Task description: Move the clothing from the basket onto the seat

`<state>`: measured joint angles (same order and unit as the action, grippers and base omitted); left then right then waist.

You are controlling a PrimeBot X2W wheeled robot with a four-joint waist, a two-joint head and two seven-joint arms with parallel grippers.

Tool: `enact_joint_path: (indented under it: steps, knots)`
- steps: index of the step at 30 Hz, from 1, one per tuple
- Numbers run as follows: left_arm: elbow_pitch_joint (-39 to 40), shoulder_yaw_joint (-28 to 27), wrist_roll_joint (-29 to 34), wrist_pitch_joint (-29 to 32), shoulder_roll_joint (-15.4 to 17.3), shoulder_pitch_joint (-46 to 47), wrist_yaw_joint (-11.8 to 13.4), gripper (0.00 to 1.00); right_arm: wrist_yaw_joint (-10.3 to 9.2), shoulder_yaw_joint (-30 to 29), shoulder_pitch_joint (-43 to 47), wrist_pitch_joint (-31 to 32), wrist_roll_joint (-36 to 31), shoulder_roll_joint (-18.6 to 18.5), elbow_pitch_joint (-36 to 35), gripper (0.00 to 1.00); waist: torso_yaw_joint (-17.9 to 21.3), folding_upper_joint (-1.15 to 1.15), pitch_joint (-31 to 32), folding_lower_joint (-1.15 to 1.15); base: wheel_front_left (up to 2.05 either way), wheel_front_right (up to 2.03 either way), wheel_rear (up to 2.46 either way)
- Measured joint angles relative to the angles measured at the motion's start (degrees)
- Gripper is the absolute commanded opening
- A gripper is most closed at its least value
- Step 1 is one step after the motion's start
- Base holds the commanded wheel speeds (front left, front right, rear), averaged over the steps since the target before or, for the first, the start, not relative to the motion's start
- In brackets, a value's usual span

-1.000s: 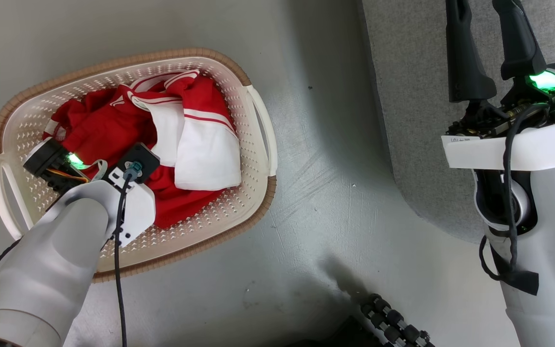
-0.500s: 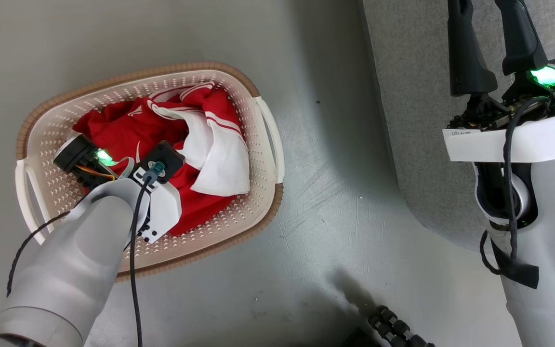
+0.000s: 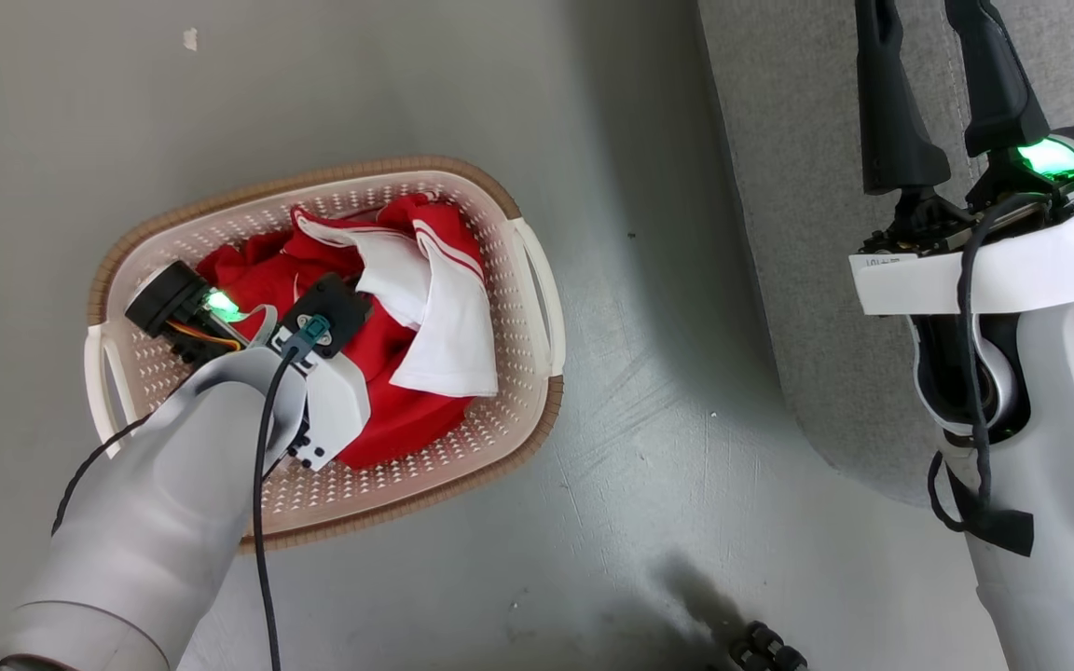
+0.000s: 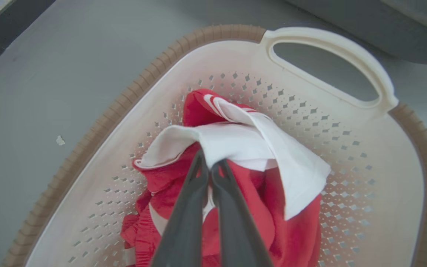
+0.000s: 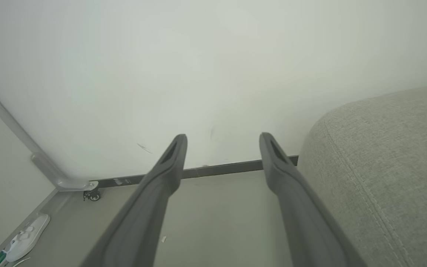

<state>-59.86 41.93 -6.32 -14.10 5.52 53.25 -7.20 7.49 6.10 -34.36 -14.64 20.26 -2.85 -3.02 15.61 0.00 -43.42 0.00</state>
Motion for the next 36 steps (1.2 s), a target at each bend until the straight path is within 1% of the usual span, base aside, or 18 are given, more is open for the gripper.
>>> enact_joint_path:
  steps: [7, 15, 23, 36]
  knots:
    - [3.01, -0.33, -1.36, -0.19, -0.13, -1.99, -0.01, 0.00, 0.00, -0.04, 0.24, 0.00, -1.01, 0.00, 1.21, 1.00, -0.76, 0.00, 2.52, 0.00, 0.00, 0.00, 0.00]
    - [10.76, -2.22, -4.02, -0.20, -0.23, -4.25, -0.01, 0.00, 0.00, -0.21, 1.59, 0.00, -2.31, -0.02, 2.04, 1.00, -1.75, 0.00, 5.68, 0.00, 0.00, 0.00, 0.00]
    - [15.75, -3.10, -5.77, -0.20, 0.01, -8.35, -0.02, 0.00, 0.00, 0.03, 2.72, 0.00, -3.45, -0.03, 3.39, 1.00, -2.96, 0.00, 9.00, 0.00, 0.00, 0.00, 0.00]
    - [24.47, -4.81, -9.33, -0.20, 1.44, -15.19, -0.02, 0.00, 0.00, -0.36, 6.21, 0.01, -5.22, -0.03, 5.42, 1.00, -5.11, 0.00, 15.17, 0.00, 0.00, 0.00, 0.00]
